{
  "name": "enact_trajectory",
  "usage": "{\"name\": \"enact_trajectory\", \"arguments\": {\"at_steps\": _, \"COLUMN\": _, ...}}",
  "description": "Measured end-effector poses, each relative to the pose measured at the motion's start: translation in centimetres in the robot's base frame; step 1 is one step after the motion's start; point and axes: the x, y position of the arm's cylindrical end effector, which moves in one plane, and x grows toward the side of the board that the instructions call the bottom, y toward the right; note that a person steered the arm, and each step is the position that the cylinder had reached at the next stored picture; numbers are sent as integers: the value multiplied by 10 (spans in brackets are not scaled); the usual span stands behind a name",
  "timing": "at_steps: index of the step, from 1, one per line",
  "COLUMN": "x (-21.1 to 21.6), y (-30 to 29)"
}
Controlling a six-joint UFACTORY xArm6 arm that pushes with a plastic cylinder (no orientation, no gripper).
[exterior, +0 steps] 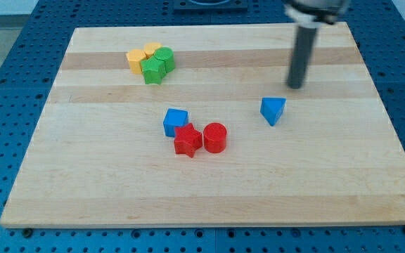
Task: Move the triangle to the top right of the red circle
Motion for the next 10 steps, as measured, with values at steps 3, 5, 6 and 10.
{"name": "enact_trajectory", "arguments": {"at_steps": 3, "x": 60, "y": -20}}
{"name": "enact_trajectory", "arguments": {"at_steps": 5, "x": 60, "y": -100}}
{"name": "enact_trajectory", "arguments": {"at_steps": 6, "x": 60, "y": -136}}
{"name": "enact_trajectory", "arguments": {"at_steps": 10, "x": 50, "y": -188}}
